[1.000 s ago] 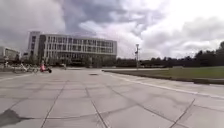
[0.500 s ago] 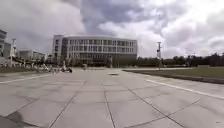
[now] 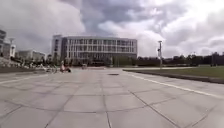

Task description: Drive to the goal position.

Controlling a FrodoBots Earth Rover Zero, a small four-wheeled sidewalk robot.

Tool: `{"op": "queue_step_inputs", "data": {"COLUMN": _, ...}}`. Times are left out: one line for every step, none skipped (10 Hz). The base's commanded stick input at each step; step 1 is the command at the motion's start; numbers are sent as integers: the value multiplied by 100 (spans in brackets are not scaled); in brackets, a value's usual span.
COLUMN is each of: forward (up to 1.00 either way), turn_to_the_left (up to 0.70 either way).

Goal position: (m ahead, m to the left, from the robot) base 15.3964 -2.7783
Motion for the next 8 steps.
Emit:
{"op": "queue_step_inputs", "data": {"forward": 70, "turn_to_the_left": 5}}
{"op": "queue_step_inputs", "data": {"forward": 70, "turn_to_the_left": 26}}
{"op": "queue_step_inputs", "data": {"forward": 70, "turn_to_the_left": 29}}
{"op": "queue_step_inputs", "data": {"forward": 70, "turn_to_the_left": 0}}
{"op": "queue_step_inputs", "data": {"forward": 70, "turn_to_the_left": 0}}
{"op": "queue_step_inputs", "data": {"forward": 70, "turn_to_the_left": 0}}
{"op": "queue_step_inputs", "data": {"forward": 70, "turn_to_the_left": 0}}
{"op": "queue_step_inputs", "data": {"forward": 70, "turn_to_the_left": 0}}
